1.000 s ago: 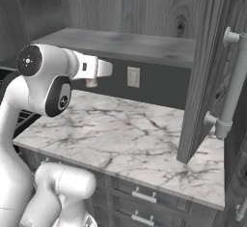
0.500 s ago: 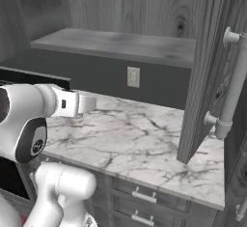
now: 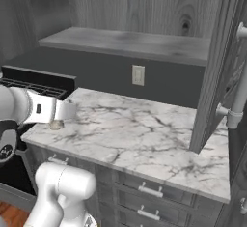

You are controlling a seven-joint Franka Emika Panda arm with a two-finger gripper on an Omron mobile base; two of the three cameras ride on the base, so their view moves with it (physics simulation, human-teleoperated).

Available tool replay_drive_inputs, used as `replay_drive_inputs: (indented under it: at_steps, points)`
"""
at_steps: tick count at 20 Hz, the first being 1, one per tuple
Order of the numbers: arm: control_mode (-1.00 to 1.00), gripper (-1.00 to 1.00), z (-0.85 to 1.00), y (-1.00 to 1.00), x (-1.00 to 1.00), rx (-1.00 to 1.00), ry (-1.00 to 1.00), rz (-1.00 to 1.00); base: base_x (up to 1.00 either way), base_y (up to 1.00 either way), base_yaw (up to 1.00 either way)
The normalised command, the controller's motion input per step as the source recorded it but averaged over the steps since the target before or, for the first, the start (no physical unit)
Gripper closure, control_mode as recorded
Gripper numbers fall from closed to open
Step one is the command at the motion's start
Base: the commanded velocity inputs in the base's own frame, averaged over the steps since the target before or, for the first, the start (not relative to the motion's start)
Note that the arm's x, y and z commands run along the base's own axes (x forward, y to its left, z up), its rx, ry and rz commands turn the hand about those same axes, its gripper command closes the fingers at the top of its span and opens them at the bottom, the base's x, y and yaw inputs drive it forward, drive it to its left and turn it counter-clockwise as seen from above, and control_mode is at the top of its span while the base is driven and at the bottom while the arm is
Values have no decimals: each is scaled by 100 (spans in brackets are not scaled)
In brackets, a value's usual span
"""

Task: Get the candle and the wine from the cabinet and move them to the dining counter.

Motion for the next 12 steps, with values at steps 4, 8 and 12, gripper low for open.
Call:
replay_drive_inputs:
  at_steps: [4, 8, 12]
  points:
    - [100, 100, 0, 0, 0, 0, 0, 0, -94, 49, 0]
    - [100, 100, 0, 0, 0, 0, 0, 0, -100, 53, 0]
    - [100, 100, 0, 0, 0, 0, 0, 0, -100, 54, 0]
